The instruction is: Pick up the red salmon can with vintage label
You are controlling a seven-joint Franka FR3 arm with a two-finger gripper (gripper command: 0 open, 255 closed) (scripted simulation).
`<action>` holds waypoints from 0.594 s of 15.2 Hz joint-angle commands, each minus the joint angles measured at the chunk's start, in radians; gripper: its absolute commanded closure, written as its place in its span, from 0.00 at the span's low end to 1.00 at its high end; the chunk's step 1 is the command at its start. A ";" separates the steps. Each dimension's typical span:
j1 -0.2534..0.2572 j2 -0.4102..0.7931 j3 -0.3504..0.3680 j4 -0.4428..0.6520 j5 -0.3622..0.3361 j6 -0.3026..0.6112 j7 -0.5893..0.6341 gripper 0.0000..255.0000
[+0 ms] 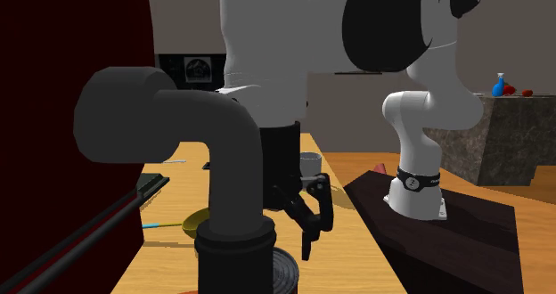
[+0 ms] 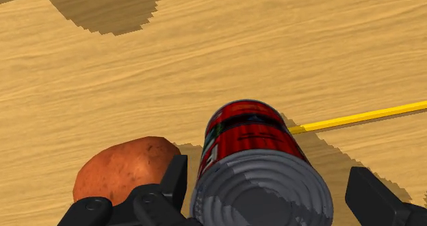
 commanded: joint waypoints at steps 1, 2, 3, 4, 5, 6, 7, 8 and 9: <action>0.000 0.013 0.001 -0.012 0.001 0.025 -0.001 0.00; 0.000 0.016 0.001 -0.015 0.001 0.032 -0.001 0.00; 0.000 0.016 0.001 -0.015 0.001 0.031 -0.001 0.00; 0.001 0.017 0.001 -0.013 0.001 0.030 0.000 1.00; 0.001 0.017 0.001 -0.013 0.001 0.030 0.000 1.00; 0.001 0.018 0.001 -0.012 0.001 0.030 0.000 1.00; 0.000 0.017 0.001 -0.012 0.001 0.029 -0.001 1.00; 0.000 0.018 0.001 -0.011 0.001 0.030 -0.001 1.00; -0.001 0.016 0.000 -0.013 0.001 0.029 -0.002 1.00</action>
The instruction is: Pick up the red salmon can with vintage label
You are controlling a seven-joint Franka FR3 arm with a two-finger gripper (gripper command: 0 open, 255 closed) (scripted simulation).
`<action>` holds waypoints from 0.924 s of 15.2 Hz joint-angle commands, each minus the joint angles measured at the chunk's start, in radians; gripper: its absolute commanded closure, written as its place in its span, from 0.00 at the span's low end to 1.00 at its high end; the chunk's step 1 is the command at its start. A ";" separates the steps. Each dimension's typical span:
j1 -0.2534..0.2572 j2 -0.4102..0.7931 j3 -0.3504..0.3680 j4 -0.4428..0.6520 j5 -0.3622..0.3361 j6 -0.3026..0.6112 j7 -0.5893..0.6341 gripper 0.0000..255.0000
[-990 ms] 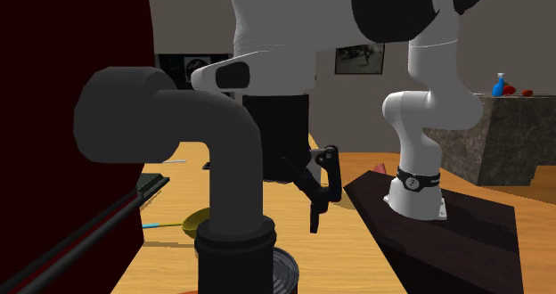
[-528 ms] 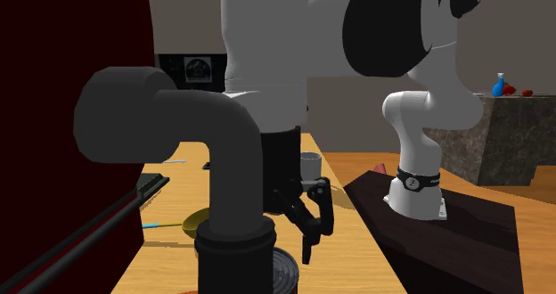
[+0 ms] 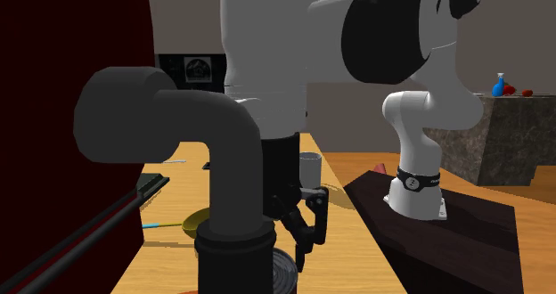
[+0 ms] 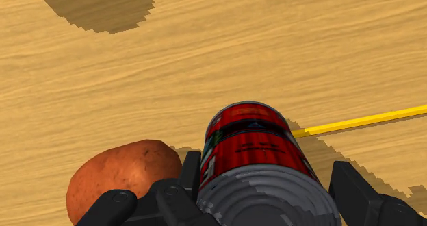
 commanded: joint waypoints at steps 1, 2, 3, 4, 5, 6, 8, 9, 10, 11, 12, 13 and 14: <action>0.000 0.003 0.000 -0.001 0.000 0.001 0.000 1.00; 0.000 0.002 0.000 -0.003 0.000 0.002 0.000 1.00; 0.000 0.002 0.000 -0.002 0.000 0.001 0.000 1.00; 0.000 0.002 0.000 -0.003 0.000 0.003 0.001 1.00; 0.000 -0.004 0.000 0.002 -0.001 -0.008 0.001 1.00; 0.000 -0.009 0.000 0.007 -0.001 -0.020 0.002 1.00; 0.001 -0.020 -0.001 0.019 -0.002 -0.043 0.002 1.00; 0.001 -0.026 -0.001 0.025 -0.002 -0.054 0.003 1.00; 0.001 -0.031 -0.001 0.032 -0.003 -0.066 0.003 1.00; 0.001 -0.035 -0.001 0.039 -0.003 -0.077 0.004 1.00; 0.001 -0.040 -0.001 0.046 -0.004 -0.089 0.004 1.00; 0.001 -0.045 -0.001 0.054 -0.004 -0.101 0.004 1.00; 0.001 -0.049 -0.002 0.061 -0.004 -0.113 0.005 1.00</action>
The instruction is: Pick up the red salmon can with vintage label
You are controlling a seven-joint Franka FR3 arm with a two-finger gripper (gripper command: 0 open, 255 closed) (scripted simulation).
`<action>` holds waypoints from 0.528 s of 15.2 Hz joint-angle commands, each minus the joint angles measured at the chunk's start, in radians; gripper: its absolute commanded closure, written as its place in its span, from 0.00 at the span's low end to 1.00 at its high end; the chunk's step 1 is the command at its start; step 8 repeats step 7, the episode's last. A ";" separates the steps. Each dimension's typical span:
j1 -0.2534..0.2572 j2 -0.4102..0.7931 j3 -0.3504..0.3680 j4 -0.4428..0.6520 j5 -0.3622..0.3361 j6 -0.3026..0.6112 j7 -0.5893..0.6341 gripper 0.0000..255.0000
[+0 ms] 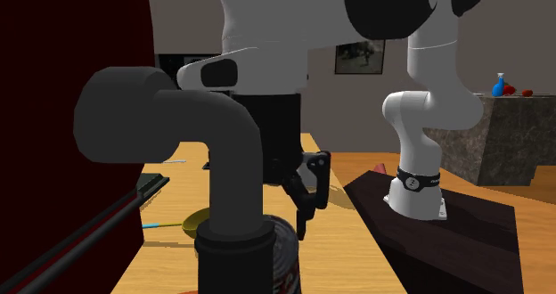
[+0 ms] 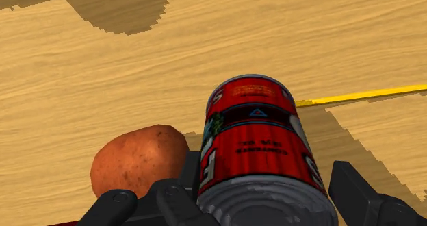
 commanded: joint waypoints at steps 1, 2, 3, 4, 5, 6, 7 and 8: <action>0.000 -0.010 0.000 0.016 -0.001 -0.025 0.001 1.00; 0.000 -0.014 0.000 0.024 -0.001 -0.037 0.001 1.00; 0.000 -0.018 0.000 0.032 -0.001 -0.049 0.002 1.00; 0.000 -0.021 -0.001 0.041 -0.002 -0.061 0.002 1.00; 0.000 -0.024 -0.001 0.049 -0.002 -0.073 0.002 1.00; 0.000 -0.025 -0.001 0.051 -0.002 -0.075 0.003 1.00; 0.000 -0.025 -0.001 0.051 -0.002 -0.075 0.003 1.00; 0.000 -0.025 -0.001 0.051 -0.002 -0.075 0.003 1.00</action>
